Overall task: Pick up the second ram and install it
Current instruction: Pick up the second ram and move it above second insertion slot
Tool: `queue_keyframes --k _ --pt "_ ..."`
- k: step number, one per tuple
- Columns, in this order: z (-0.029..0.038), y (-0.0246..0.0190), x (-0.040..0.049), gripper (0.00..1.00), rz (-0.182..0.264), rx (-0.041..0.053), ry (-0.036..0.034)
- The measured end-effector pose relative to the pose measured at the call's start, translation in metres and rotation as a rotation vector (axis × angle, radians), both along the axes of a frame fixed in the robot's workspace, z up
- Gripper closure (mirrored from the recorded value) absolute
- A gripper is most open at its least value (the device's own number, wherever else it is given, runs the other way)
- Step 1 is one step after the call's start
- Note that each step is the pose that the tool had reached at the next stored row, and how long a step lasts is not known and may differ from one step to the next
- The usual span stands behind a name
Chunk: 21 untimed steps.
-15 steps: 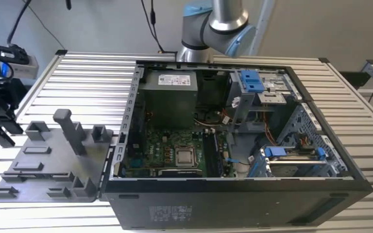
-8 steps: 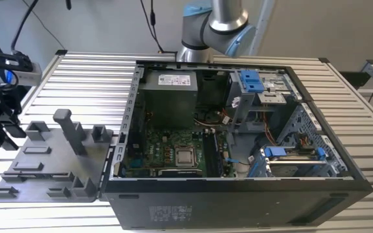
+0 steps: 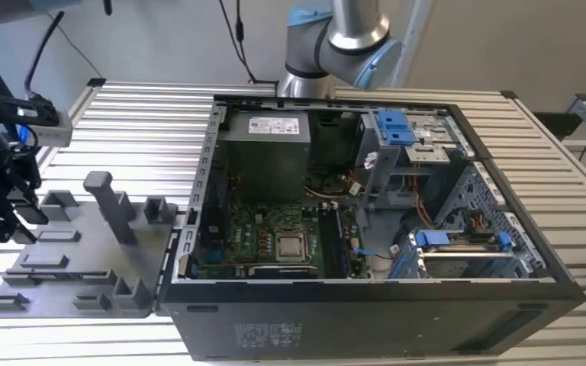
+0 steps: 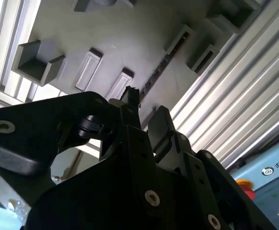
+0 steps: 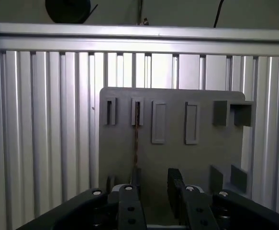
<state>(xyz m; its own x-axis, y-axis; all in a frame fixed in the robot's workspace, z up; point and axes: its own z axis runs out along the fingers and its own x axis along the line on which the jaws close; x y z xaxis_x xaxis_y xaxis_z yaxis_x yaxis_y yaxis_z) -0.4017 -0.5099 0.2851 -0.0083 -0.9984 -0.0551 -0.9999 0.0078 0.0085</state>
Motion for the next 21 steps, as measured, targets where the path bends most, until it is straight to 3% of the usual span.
queue_keyframes --k 21 --pt "-0.0384 0.0 -0.0034 0.64 0.0 0.0005 -0.0066"
